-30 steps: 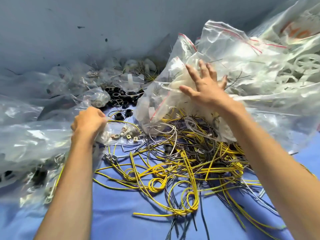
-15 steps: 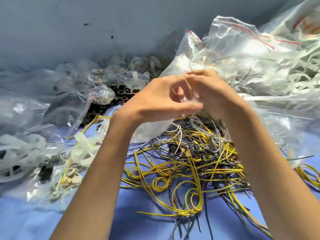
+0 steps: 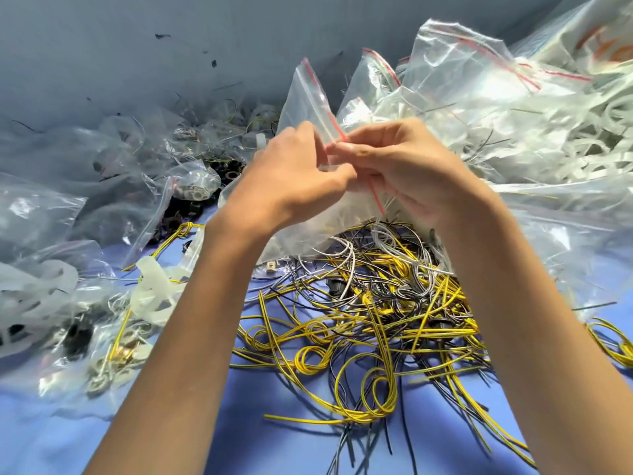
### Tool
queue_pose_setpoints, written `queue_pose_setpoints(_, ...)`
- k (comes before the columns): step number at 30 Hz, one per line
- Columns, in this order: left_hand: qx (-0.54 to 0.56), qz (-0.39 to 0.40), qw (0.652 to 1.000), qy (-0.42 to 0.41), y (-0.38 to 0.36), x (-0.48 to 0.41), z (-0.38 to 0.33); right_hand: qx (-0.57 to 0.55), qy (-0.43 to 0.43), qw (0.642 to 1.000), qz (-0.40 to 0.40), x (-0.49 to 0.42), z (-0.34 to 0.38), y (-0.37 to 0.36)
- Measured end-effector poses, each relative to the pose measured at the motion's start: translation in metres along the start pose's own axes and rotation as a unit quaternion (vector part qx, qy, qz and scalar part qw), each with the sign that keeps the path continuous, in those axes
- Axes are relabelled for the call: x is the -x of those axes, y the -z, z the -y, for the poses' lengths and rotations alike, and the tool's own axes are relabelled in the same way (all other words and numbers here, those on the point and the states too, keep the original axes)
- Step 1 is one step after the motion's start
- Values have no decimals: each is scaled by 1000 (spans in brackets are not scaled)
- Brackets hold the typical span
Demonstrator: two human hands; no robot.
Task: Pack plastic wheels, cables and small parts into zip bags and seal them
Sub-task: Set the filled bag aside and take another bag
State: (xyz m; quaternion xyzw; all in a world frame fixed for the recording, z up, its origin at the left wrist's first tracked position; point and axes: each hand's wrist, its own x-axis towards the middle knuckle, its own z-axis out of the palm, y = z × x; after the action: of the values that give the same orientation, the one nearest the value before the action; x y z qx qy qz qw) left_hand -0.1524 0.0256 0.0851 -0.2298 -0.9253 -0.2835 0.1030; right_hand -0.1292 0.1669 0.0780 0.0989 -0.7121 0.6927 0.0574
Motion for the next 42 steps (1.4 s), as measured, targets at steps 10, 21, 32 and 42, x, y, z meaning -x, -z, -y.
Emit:
queue_pose_setpoints(10, 3, -65, 997, -31, -6, -1, -9, 35, -8, 999, -26, 1, -1, -1)
queue_pose_setpoints(21, 57, -87, 989, -102, 2, -5, 4, 11, -73, 997, -10, 3, 7, -11)
queue_pose_setpoints(32, 263, -70, 962, -29, 10, -2, 14, 144, -52, 985, -83, -3, -4, -6)
queue_pose_setpoints(42, 266, -155, 949, -69, 23, -6, 34, 322, -119, 928, -145, -8, -26, 27)
